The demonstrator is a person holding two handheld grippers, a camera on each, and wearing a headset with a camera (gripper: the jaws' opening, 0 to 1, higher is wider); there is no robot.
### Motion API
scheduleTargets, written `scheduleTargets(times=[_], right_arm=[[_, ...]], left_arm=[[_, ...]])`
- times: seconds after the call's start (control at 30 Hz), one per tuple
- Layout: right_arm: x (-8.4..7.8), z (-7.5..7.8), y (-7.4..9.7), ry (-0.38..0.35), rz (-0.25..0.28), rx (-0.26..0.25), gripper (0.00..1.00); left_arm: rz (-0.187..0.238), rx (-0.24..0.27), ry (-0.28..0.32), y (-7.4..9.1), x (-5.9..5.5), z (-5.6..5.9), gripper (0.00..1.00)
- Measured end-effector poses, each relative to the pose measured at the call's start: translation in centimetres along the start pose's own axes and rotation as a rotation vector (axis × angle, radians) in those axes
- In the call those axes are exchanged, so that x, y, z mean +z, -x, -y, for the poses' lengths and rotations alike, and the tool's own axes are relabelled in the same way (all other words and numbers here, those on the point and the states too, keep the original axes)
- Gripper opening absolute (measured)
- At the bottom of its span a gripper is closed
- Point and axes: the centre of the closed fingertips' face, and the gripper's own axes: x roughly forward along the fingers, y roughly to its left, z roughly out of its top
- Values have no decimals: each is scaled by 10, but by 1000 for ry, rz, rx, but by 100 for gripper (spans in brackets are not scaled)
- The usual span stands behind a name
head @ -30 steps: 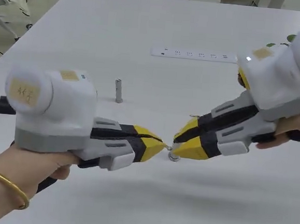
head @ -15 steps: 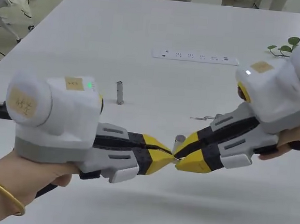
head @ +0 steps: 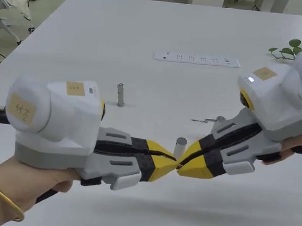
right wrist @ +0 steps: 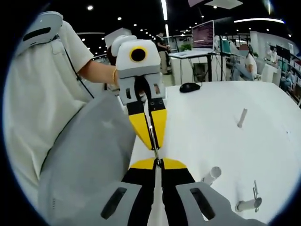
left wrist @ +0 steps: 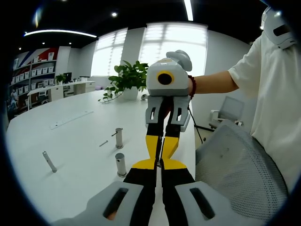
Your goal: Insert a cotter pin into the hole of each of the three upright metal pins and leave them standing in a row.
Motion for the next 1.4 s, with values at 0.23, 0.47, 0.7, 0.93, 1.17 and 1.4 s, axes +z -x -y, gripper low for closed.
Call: scheduleTargets(times=[0.23, 0.47, 0.7, 0.93, 1.17, 1.4], right_arm=[[-1, 0, 3, 2, -27, -5, 4], [-2, 3, 3, 53, -71, -30, 3], [-8, 10, 5, 117, -144, -57, 3], [-26, 26, 14, 167, -271, -117, 3], [-44, 42, 22, 210, -382, -176, 3], [-60, 57, 28, 212, -451, -211, 3]], left_arm=[[14, -6, 5, -1, 1, 1, 1], [13, 35, -9, -3, 1, -5, 5], [3, 60, -27, -8, -1, -7, 10], [-12, 104, -24, -10, -5, -14, 24], [-26, 188, -29, -13, -13, -31, 30], [-37, 242, -17, -18, -21, -47, 30]])
